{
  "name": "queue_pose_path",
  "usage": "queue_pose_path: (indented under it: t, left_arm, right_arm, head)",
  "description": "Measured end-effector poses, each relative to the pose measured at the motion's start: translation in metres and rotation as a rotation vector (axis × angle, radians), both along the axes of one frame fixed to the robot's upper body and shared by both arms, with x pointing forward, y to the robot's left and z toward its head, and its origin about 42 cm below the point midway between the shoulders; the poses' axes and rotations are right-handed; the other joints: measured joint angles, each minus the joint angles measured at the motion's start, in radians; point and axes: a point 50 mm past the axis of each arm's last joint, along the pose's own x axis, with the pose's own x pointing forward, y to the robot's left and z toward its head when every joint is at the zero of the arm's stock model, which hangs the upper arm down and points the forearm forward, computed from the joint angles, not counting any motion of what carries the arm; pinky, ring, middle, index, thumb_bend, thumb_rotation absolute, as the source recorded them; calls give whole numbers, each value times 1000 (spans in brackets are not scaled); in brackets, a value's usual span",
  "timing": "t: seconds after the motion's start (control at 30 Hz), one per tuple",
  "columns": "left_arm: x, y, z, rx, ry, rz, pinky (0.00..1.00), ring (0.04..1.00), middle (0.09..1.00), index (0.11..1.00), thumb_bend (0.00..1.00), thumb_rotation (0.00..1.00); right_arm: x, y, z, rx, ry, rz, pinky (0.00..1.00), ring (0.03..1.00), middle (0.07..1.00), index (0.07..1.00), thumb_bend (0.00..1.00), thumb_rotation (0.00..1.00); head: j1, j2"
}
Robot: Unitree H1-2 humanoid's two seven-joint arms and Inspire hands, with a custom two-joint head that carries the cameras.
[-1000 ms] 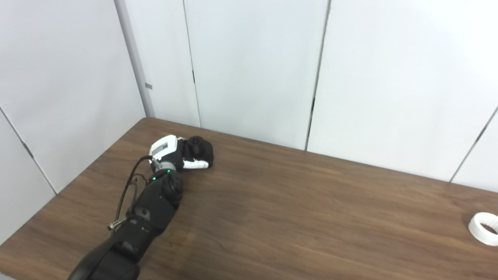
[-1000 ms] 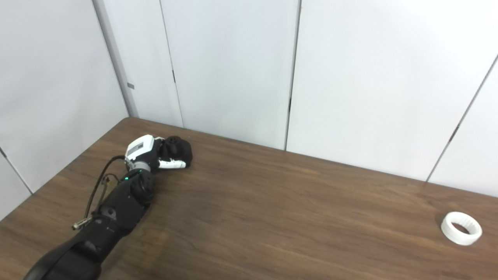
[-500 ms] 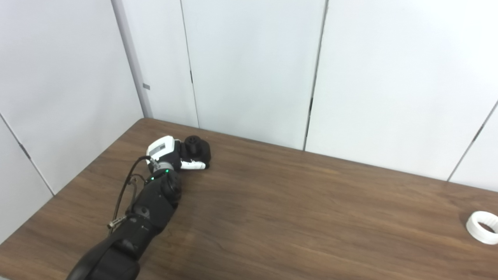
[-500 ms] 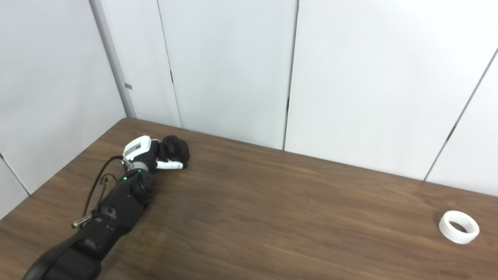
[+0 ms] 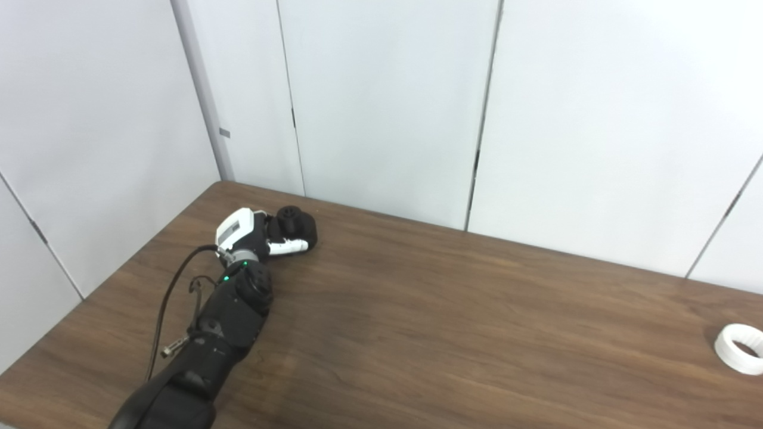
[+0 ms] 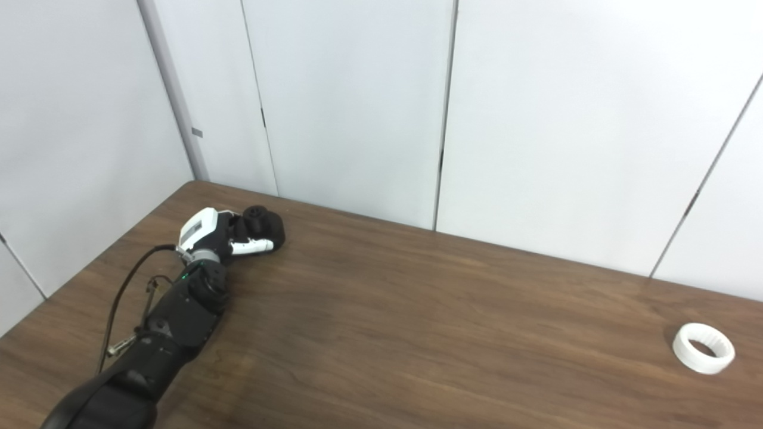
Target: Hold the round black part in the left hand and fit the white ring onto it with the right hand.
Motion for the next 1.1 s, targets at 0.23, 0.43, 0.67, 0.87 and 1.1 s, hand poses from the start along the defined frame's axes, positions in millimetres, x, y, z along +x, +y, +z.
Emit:
queue_pose_path:
  t: [0.23, 0.43, 0.67, 0.87, 1.1]
  left_arm:
    - [0, 0, -5, -9, -26, -7, 834, 846, 807, 765, 1000, 430]
    - [1, -3, -8, -4, -22, -25, 853, 863, 820, 754, 990, 416]
    - [1, -5, -10, 6, -1, -37, 890, 897, 855, 752, 996, 429]
    - [2, -7, -15, 29, 23, -44, 986, 920, 862, 749, 1000, 433]
    - [2, -6, -20, 54, 48, -47, 1000, 944, 890, 757, 1000, 423]
  right_arm:
    - [0, 0, 0, -4, 0, 0, 1000, 1000, 976, 966, 624, 1000]
    - [-1, 0, 0, -6, 2, -2, 1000, 1000, 969, 964, 638, 1000]
    - [-1, 0, 0, -8, -2, -1, 1000, 1000, 966, 962, 630, 1000]
    - [-1, 0, 0, -9, -6, 1, 1000, 1000, 965, 958, 651, 1000]
    - [-1, 0, 1, -10, -10, 2, 1000, 1000, 959, 956, 646, 1000]
  head:
    - [0, 5]
    - [0, 5]
    - [-2, 12]
    - [0, 14]
    - [2, 20]
